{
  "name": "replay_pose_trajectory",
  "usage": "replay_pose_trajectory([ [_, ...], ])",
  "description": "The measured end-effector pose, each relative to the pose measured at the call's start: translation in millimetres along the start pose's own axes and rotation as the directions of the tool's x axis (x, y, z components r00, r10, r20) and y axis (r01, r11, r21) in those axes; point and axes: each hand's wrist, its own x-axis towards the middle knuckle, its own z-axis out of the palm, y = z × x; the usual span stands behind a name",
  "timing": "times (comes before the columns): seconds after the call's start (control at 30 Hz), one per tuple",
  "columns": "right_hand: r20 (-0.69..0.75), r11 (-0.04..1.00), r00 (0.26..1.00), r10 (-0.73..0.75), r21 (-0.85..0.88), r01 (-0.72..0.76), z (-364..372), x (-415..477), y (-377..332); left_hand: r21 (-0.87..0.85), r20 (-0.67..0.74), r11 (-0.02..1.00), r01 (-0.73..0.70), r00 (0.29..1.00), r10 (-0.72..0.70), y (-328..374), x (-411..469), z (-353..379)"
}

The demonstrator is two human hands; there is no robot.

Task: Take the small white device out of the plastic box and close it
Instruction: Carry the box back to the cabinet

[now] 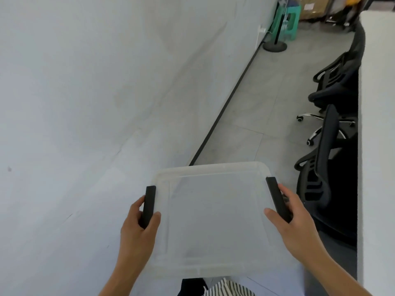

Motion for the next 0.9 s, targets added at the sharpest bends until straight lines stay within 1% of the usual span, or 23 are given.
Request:
replay_pose_trajectory([
  [0.13,-0.062,0.997,0.995,0.076,0.023,-0.074,5.8,78.7,-15.7,-0.004,0.065,1.000,-0.015,0.998,0.015,32.9,91.6,38.8],
  [0.3,-0.181,0.989,0.974,0.139,0.067,-0.128,1.9,182.0,-48.3,-0.015,0.162,0.995,-0.101,0.981,0.102,95.1,212.0,90.5],
  [0.4,-0.283,0.983,0.945,0.167,0.120,-0.138,-10.5,240.2,-76.0,-0.035,0.230,0.985,-0.166,0.958,0.170,151.1,278.9,118.5],
  [0.57,-0.379,0.962,0.891,0.251,0.203,-0.185,-41.1,325.7,-94.4,-0.006,0.367,0.971,-0.240,0.903,0.225,230.8,370.9,187.0],
  [0.67,-0.413,0.949,0.861,0.296,0.228,-0.217,-62.8,384.1,-93.3,-0.006,0.416,0.967,-0.255,0.879,0.235,264.7,416.5,240.2],
  [0.77,-0.435,0.944,0.842,0.319,0.229,-0.239,-89.5,455.0,-89.7,-0.006,0.429,0.972,-0.236,0.877,0.216,301.0,458.6,298.1],
  [0.9,-0.414,0.946,0.857,0.307,0.228,-0.228,-138.6,557.6,-94.2,-0.013,0.412,0.974,-0.225,0.887,0.210,358.3,510.0,366.7],
])
